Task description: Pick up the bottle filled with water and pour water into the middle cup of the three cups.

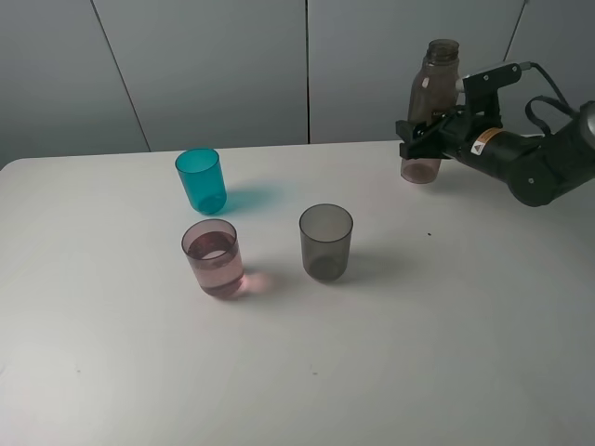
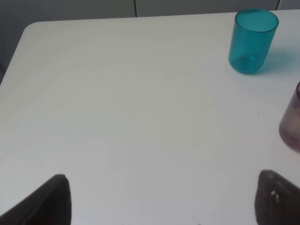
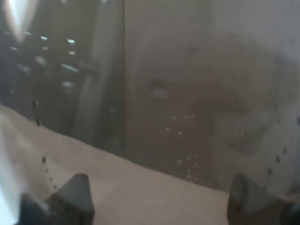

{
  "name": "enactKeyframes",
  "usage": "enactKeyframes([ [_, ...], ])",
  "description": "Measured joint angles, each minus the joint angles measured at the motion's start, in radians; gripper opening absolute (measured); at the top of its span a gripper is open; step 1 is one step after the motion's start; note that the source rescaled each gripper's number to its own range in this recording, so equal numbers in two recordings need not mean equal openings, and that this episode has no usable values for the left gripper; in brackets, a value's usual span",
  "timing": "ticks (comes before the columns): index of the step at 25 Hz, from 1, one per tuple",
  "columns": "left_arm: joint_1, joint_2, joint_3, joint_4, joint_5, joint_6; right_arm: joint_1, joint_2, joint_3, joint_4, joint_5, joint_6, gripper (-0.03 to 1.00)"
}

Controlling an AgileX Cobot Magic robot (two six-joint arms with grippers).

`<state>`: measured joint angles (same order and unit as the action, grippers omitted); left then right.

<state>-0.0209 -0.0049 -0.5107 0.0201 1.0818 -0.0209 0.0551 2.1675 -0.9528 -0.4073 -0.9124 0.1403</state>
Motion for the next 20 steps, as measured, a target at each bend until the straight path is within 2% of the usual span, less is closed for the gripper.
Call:
enactKeyframes([
  [2,0.0,0.0,0.0,0.0,0.0,0.0,0.0,0.027,0.0,0.01,-0.034,-0.007,0.0],
  [10,0.0,0.0,0.0,0.0,0.0,0.0,0.0,0.044,0.0,0.026,-0.047,-0.037,0.0],
  [20,0.0,0.0,0.0,0.0,0.0,0.0,0.0,0.044,0.0,0.029,0.01,-0.038,0.0],
])
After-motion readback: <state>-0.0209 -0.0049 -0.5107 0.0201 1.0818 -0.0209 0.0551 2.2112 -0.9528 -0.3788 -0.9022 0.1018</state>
